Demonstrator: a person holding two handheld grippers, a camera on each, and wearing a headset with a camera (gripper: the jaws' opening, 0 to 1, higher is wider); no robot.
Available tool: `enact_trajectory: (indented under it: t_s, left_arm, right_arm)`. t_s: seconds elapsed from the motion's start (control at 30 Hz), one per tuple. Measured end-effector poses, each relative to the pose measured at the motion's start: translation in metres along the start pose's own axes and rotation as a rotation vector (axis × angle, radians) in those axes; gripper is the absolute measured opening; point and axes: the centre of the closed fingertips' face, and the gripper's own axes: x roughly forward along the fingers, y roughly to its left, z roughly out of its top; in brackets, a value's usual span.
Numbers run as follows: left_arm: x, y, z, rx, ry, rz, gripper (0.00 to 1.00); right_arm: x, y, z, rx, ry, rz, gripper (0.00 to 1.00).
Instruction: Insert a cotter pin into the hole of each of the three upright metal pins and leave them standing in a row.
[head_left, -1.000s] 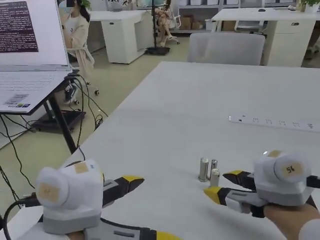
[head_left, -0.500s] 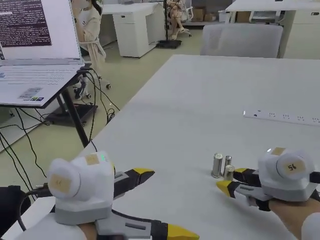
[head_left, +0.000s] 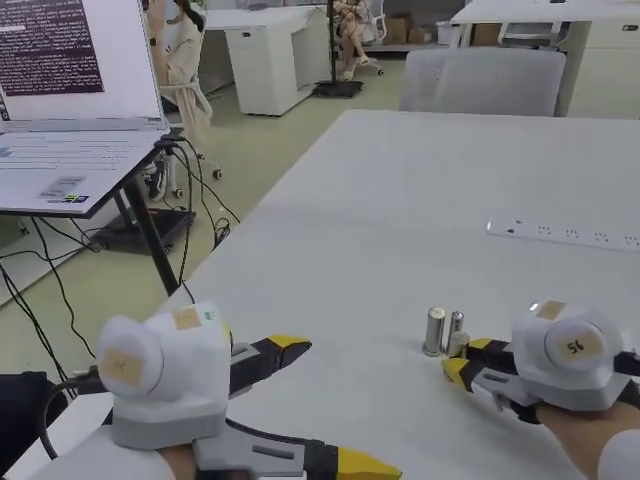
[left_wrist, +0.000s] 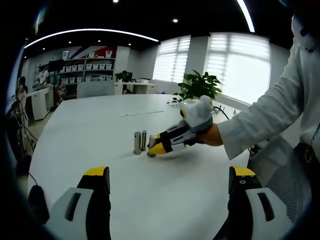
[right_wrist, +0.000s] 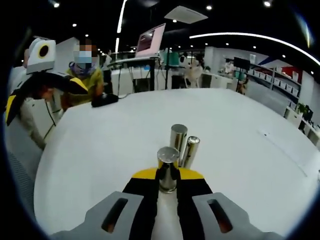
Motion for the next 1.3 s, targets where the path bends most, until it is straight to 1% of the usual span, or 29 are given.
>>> enact_trajectory:
  t_s: [0.1, 0.27, 0.37, 0.53, 0.77, 0.93, 1.1, 1.3]
  left_arm:
    - [-0.001, -0.001, 0.002, 0.002, -0.006, -0.002, 0.99]
    - [0.001, -0.004, 0.002, 0.007, -0.005, -0.009, 0.99]
    - [0.003, -0.007, 0.002, 0.012, -0.005, -0.017, 0.99]
    - [0.006, -0.011, 0.004, 0.021, -0.011, -0.03, 0.99]
    - [0.009, -0.018, 0.006, 0.031, -0.019, -0.046, 0.99]
    - [0.012, -0.025, 0.006, 0.039, -0.022, -0.061, 0.99]
    - [0.014, -0.03, 0.007, 0.048, -0.023, -0.074, 0.99]
    - [0.014, -0.034, 0.007, 0.055, -0.022, -0.083, 0.99]
  right_arm:
    - [-0.003, 0.003, 0.0, 0.001, 0.001, 0.011, 0.12]
    - [-0.015, 0.01, 0.005, 0.005, -0.02, 0.025, 0.12]
    - [-0.024, 0.014, 0.007, 0.017, -0.029, 0.036, 0.12]
    - [-0.039, 0.02, 0.007, 0.025, -0.029, 0.038, 0.12]
    - [-0.06, 0.031, -0.004, 0.034, -0.016, 0.03, 0.12]
    - [-0.072, 0.041, -0.012, 0.033, -0.008, 0.027, 0.12]
    - [-0.08, 0.049, -0.019, 0.031, -0.001, 0.021, 0.12]
    - [-0.086, 0.057, -0.025, 0.041, 0.004, 0.016, 0.12]
